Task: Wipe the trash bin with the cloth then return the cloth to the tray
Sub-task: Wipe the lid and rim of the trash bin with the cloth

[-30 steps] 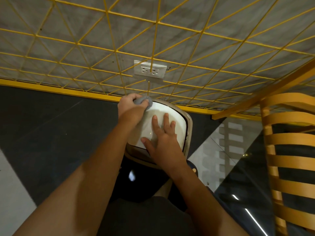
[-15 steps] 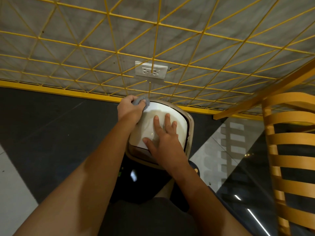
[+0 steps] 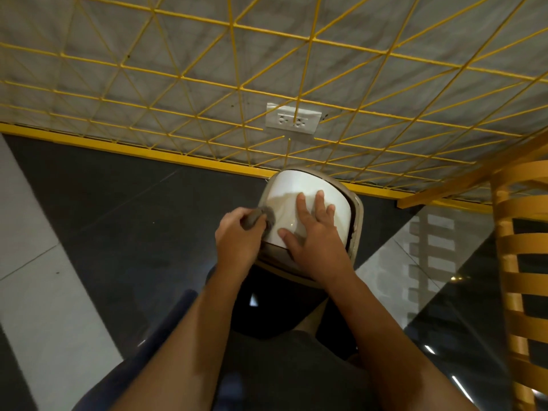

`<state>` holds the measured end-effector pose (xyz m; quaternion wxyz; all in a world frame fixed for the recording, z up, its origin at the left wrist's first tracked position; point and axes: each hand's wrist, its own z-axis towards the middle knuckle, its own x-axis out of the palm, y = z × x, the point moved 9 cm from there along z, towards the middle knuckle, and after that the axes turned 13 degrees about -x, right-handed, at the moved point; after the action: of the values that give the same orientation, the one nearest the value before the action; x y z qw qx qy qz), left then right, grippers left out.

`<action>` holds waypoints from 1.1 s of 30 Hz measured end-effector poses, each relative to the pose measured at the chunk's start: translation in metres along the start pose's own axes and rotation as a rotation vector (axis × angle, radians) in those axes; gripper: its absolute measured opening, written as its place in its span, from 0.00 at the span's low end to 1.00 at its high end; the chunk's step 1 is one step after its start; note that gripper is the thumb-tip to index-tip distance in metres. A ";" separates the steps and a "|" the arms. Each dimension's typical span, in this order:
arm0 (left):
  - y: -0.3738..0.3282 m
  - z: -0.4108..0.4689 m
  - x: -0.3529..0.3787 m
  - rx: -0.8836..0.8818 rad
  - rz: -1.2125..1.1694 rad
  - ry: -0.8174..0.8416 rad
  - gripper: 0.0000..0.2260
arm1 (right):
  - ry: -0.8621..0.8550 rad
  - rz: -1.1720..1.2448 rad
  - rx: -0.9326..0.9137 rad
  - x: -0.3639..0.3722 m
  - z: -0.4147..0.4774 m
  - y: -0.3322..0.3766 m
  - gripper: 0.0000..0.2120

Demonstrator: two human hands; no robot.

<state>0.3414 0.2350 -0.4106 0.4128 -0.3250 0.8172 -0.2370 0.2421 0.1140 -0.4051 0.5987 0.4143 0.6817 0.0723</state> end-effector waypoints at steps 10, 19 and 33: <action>0.014 0.014 0.006 -0.145 -0.155 0.066 0.03 | -0.003 -0.016 -0.004 0.000 0.001 -0.001 0.35; 0.024 -0.016 0.000 -0.022 -0.138 -0.049 0.05 | 0.001 -0.058 -0.002 0.001 0.001 -0.003 0.35; 0.053 -0.011 0.006 -0.261 -0.328 -0.035 0.04 | 0.015 -0.094 -0.009 0.000 -0.001 -0.001 0.35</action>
<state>0.3113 0.2679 -0.4425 0.3372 -0.5086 0.7697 -0.1875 0.2412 0.1137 -0.4056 0.5980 0.3787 0.7046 0.0502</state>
